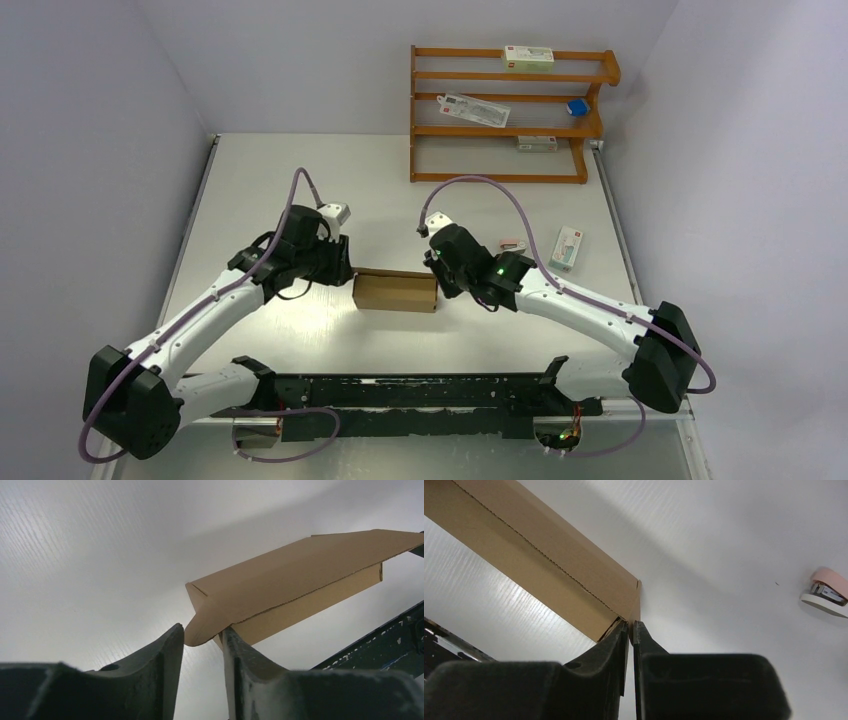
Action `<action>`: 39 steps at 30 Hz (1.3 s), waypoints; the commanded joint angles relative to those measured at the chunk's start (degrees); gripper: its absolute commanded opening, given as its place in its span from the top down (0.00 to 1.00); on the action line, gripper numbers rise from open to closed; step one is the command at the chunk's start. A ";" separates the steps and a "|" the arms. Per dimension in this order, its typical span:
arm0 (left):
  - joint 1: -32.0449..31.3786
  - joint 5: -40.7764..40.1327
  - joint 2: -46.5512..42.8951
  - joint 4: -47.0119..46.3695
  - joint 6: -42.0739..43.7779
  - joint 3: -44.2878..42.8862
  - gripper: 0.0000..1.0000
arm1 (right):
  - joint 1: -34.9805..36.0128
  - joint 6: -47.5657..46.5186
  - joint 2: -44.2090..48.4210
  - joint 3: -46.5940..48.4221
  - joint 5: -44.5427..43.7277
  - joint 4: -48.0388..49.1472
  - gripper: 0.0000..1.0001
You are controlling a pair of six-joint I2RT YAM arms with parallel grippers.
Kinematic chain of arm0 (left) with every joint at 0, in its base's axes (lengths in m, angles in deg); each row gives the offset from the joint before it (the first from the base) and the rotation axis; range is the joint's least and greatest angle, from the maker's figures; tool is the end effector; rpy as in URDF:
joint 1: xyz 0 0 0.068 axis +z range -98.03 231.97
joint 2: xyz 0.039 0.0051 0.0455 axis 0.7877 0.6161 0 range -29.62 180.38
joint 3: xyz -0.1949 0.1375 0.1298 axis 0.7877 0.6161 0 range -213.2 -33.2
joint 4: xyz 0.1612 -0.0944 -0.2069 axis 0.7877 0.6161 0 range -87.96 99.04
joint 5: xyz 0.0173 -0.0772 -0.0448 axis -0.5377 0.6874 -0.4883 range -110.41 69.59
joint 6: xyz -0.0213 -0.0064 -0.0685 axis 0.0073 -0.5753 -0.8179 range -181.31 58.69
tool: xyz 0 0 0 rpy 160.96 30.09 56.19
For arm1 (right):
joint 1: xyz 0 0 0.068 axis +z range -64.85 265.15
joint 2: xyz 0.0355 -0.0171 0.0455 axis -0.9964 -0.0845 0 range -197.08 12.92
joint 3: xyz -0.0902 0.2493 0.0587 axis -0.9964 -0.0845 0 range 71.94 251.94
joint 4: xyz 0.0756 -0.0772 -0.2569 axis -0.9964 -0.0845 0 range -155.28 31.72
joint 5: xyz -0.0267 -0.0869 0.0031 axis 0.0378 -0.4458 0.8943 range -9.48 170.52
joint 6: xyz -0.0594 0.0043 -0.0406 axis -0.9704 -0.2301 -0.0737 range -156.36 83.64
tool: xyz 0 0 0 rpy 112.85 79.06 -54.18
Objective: Fold the paper box
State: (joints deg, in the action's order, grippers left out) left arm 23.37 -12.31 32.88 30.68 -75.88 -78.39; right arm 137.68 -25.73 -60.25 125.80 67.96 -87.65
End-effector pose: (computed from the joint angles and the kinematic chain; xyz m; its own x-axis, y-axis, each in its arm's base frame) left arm 0.2246 -0.1320 0.2298 -0.7515 0.1260 -0.6475 0.3831 0.8825 -0.2729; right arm 0.1926 0.2299 0.2351 -0.5759 -0.4552 -0.6791 -0.5912 0.8056 -0.0386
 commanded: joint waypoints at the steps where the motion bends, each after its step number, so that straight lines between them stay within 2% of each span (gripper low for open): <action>1: -0.53 1.18 0.43 -1.27 -0.31 -1.07 0.63 | -0.41 0.47 0.21 -0.78 0.38 1.24 0.88; 7: -1.24 2.11 -0.32 -2.55 -3.48 -0.80 0.76 | -0.42 3.44 -0.75 0.28 1.41 0.83 0.92; 15: -1.90 2.31 -0.86 -3.23 -7.85 -0.25 0.83 | -0.41 8.52 -1.92 2.20 0.73 -0.58 1.00; 23: -2.25 1.98 -0.32 -2.33 -10.66 -0.66 0.91 | -0.41 14.82 -4.89 6.30 -0.29 -4.91 1.00; 33: -3.73 1.28 -0.27 -2.57 -12.41 0.66 0.94 | -0.41 25.93 -8.33 10.06 1.74 -9.67 1.00; 39: -4.42 -0.66 -1.29 -1.86 -12.88 0.92 0.94 | -0.46 28.37 -10.97 12.81 2.95 -11.91 1.00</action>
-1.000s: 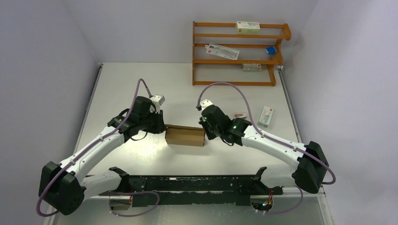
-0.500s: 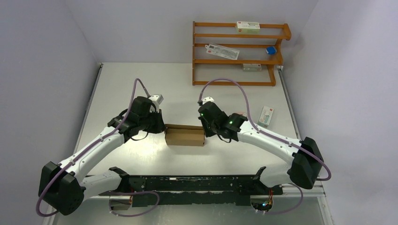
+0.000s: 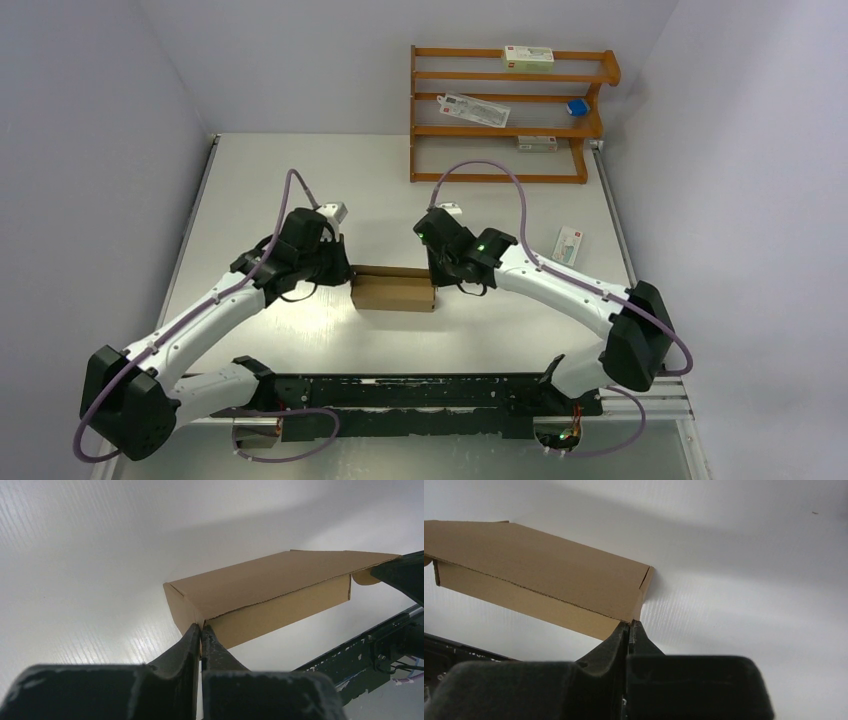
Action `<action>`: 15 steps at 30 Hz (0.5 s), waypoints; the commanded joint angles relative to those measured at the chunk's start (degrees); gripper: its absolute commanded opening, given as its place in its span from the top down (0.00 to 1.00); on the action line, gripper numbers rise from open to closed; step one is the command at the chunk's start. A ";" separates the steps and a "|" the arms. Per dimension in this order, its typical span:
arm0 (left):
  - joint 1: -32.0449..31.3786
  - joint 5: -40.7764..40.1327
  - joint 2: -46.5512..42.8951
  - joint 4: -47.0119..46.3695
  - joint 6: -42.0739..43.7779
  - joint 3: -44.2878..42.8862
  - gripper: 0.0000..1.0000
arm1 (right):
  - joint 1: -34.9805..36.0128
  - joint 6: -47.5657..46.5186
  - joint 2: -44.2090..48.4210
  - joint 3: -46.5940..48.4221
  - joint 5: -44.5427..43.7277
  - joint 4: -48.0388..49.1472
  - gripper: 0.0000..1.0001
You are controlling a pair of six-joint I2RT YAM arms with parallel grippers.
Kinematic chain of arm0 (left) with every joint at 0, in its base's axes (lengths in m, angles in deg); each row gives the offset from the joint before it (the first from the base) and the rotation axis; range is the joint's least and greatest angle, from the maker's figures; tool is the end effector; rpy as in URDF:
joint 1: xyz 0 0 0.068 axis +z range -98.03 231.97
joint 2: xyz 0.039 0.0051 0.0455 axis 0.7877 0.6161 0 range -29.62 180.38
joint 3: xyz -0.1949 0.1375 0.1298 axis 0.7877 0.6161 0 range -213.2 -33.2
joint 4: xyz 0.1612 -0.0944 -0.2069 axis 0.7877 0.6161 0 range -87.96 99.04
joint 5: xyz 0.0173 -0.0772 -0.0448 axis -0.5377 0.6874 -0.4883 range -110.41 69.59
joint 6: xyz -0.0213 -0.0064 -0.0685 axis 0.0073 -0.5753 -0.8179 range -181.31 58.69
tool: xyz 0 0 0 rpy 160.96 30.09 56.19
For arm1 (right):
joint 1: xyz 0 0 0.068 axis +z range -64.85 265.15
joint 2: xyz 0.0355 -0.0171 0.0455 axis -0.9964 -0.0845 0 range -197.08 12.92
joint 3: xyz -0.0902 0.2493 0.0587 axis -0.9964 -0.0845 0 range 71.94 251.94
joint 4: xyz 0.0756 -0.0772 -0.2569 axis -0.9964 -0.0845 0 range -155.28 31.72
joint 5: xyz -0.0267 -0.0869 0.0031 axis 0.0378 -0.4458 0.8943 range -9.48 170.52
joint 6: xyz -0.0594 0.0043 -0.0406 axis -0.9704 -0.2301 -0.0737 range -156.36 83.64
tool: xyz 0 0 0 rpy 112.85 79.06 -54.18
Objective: Fold the paper box
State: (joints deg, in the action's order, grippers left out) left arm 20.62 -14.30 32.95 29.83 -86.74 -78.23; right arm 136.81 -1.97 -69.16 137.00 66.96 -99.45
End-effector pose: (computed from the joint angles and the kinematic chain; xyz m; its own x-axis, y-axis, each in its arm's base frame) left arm 0.2203 -0.1416 0.2297 -0.7980 -0.0139 -0.6025 0.2640 0.8906 -0.3703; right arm 0.2112 0.2445 0.2417 -0.8224 -0.1546 -0.5475 -0.2681 0.9541 0.1334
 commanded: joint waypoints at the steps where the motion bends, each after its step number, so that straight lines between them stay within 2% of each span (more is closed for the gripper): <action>1: -1.81 1.02 -1.56 -0.92 -2.19 0.93 0.95 | 0.31 4.91 -2.29 2.03 3.75 -0.44 1.00; 15: -5.17 -4.07 -1.83 -0.99 -4.43 2.34 0.95 | -3.63 5.27 -6.19 6.79 9.13 -4.04 1.00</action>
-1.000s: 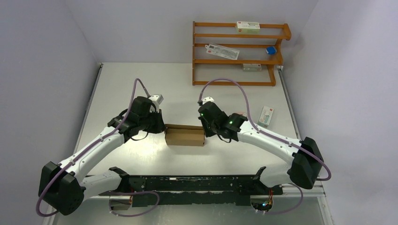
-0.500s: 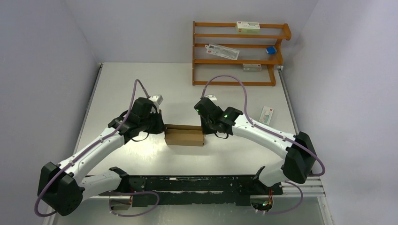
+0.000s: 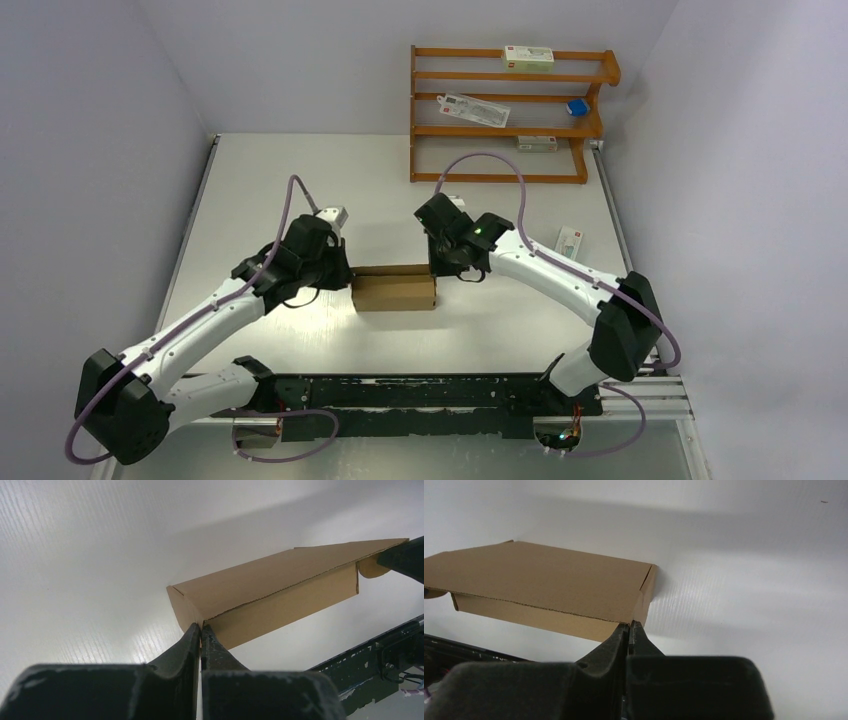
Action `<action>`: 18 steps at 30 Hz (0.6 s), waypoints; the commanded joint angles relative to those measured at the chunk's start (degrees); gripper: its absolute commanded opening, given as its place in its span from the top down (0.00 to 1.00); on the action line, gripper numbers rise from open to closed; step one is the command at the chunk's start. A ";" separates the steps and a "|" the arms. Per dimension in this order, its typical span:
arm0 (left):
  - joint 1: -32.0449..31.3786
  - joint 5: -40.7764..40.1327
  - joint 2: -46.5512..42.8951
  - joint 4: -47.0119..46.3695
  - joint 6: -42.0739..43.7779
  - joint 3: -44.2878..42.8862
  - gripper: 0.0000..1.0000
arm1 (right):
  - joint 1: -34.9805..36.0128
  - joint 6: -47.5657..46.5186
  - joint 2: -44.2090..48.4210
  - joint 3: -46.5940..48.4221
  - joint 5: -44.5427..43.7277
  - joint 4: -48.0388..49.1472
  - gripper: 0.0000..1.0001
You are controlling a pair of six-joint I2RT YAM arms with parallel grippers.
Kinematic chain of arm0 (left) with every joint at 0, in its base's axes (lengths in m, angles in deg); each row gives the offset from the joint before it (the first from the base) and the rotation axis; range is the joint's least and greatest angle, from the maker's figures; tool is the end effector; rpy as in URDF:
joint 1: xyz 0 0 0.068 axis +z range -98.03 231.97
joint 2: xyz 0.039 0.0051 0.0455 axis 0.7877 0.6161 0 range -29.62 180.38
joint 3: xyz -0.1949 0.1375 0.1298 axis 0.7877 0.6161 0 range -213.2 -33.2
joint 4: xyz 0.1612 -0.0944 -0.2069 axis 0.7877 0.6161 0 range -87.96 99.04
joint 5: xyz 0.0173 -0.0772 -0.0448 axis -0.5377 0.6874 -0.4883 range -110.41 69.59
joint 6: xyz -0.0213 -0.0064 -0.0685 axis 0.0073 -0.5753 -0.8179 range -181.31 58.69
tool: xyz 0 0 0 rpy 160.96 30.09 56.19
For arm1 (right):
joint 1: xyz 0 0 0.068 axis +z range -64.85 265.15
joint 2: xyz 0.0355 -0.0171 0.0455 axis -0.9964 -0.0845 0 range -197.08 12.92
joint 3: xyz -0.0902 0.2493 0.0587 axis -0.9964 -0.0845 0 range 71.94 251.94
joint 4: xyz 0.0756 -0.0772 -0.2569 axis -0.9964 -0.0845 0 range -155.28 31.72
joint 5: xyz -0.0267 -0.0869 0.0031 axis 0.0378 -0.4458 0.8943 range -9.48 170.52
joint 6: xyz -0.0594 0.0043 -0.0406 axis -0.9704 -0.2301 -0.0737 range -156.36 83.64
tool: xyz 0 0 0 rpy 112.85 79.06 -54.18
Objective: Fold the paper box
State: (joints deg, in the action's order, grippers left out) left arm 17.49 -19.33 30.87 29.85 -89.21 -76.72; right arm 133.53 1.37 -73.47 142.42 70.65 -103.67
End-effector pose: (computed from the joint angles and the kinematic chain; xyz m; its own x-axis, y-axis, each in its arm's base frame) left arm 0.2094 -0.1452 0.2285 -0.7831 -0.0298 -0.6212 0.2382 0.9083 -0.3439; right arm 0.2315 0.2451 0.2447 -0.8780 -0.0804 -0.4718 -0.1827 0.9675 0.1750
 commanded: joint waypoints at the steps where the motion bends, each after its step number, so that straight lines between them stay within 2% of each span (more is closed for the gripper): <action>1: -2.39 0.49 0.40 -0.94 -2.06 0.74 0.95 | -0.56 2.04 -2.00 1.61 5.59 -0.13 1.00; 13: -5.98 -3.97 0.07 -1.72 -3.87 1.96 0.95 | -4.19 4.20 -1.56 0.02 11.94 1.74 1.00; 18: -7.14 -5.55 0.15 -1.54 -4.18 2.22 0.95 | -4.93 4.84 -0.77 -0.03 10.85 1.54 1.00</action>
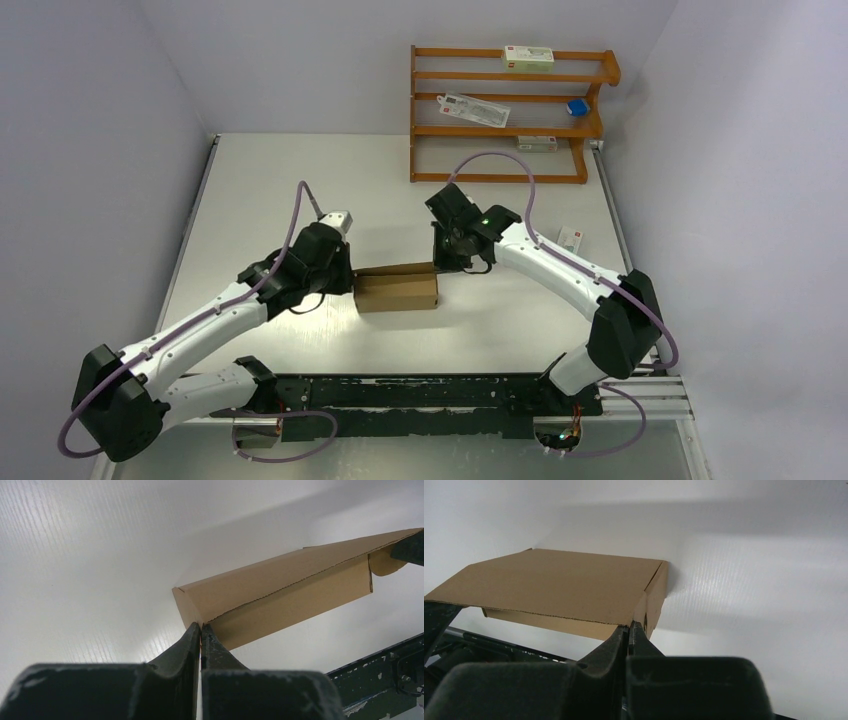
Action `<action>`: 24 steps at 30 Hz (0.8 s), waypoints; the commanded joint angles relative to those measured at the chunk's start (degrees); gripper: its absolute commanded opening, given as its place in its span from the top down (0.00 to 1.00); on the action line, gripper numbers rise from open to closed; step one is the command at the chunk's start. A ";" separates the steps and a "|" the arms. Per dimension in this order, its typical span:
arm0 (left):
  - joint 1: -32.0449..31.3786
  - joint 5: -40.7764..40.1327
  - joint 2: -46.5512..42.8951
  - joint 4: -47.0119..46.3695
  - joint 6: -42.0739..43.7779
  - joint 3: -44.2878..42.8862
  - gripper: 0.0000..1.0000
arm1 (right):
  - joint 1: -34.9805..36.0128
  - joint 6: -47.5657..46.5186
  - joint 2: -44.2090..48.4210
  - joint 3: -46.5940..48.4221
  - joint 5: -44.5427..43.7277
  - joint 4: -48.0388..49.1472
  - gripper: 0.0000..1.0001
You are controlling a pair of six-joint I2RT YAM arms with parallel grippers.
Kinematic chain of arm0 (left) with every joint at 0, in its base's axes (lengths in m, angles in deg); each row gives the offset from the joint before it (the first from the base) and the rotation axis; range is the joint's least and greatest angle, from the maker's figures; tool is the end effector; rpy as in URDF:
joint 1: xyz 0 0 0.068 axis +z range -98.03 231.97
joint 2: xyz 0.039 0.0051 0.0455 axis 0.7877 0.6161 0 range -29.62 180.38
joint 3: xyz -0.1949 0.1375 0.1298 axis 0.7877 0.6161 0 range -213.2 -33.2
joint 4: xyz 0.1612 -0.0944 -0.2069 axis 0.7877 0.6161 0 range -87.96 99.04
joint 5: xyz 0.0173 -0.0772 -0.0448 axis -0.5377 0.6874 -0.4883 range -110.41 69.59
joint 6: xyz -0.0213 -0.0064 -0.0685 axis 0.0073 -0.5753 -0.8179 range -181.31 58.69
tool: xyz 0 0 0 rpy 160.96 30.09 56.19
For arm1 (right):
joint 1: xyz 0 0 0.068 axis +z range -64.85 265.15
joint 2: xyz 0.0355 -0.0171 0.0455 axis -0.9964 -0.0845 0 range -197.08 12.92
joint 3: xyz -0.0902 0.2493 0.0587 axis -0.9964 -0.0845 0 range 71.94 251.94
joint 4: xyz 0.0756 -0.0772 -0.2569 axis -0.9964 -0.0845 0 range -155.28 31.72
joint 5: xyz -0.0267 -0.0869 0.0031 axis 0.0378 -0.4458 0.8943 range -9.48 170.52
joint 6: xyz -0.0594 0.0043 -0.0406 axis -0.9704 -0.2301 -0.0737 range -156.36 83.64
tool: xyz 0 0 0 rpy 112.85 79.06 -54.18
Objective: Fold the paper box
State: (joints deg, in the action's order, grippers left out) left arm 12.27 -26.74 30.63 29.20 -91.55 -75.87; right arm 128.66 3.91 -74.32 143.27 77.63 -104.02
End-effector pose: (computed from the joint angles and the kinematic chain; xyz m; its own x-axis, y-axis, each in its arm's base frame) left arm 0.1992 -0.1568 0.2254 -0.7572 -0.0220 -0.6528 0.2236 0.9303 -0.2907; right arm 0.2490 0.2322 0.2438 -0.9202 0.0167 -0.3910 -0.0987 0.9569 0.2732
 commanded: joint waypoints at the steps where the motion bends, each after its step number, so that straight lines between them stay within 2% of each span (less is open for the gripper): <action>1: -2.02 1.83 0.39 -0.88 -1.84 1.29 0.95 | -0.06 2.32 0.28 -0.99 3.38 1.90 1.00; 7: -2.15 2.46 0.08 -1.29 -1.90 0.64 0.95 | 0.11 1.49 1.29 -4.93 4.27 5.34 1.00; 13: -2.13 3.66 0.09 1.11 -1.58 -2.56 0.95 | 0.55 -1.57 2.18 -8.03 0.92 5.70 1.00; 24: -2.12 4.24 2.42 5.14 -1.64 -8.24 0.95 | 1.22 -6.34 1.95 -7.37 -0.23 3.78 1.00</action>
State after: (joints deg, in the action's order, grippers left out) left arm 10.98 -26.54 31.92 34.75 -92.20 -80.13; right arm 128.70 -0.13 -70.56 137.02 76.90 -97.02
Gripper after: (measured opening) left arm 0.059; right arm 0.017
